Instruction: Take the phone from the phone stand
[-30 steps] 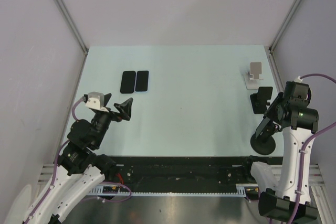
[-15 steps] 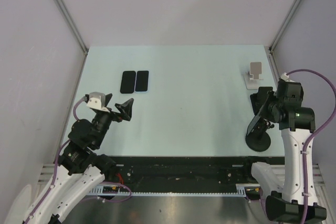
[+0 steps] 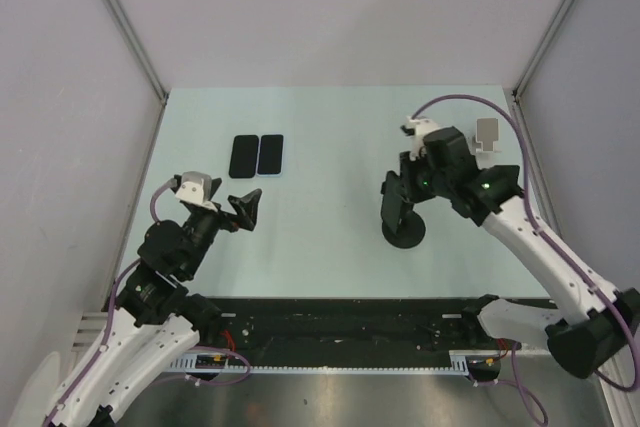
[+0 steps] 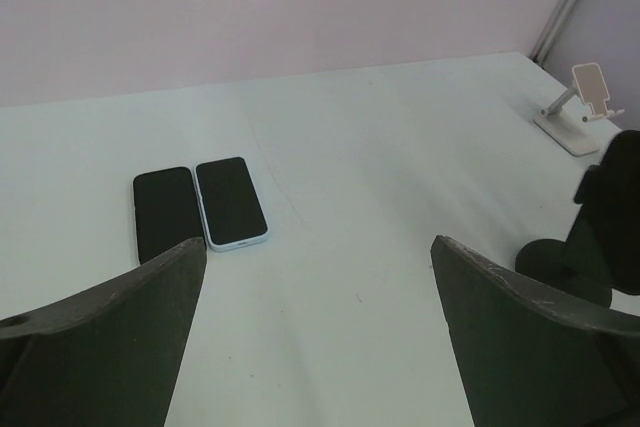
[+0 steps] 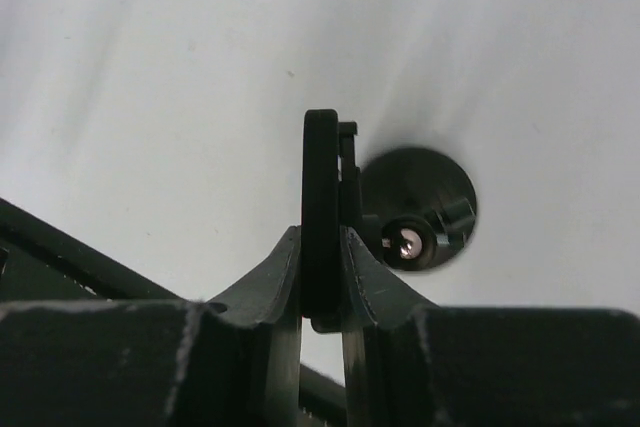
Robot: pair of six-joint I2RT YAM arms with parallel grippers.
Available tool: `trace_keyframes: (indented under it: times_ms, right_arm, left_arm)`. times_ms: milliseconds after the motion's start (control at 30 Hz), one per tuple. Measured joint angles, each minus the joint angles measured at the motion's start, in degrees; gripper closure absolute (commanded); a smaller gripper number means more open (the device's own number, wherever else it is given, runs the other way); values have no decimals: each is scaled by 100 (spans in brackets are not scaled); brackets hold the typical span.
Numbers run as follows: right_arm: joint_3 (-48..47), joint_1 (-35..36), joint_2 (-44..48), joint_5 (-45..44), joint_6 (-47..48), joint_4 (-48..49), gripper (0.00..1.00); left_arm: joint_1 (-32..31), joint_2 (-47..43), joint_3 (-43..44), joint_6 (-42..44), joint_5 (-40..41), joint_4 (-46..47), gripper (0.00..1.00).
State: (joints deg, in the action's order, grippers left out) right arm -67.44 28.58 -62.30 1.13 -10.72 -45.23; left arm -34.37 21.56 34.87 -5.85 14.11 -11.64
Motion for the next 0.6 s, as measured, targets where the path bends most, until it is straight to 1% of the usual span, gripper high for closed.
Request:
trace_keyframes:
  times_ms: [100, 300, 533, 600]
  right_arm:
    - [-195, 518, -629, 81, 251, 619, 100]
    - [-564, 940, -1408, 553, 612, 1325, 100]
    - [-662, 1233, -1801, 1246, 846, 1799, 100]
    - [-669, 1257, -1821, 1300, 905, 1825, 97]
  left_arm:
    - [0, 101, -7, 31, -94, 9, 0]
    - [0, 278, -42, 59, -291, 37, 0]
    - [0, 531, -44, 140, -619, 46, 0]
    - [0, 629, -44, 140, -699, 66, 0]
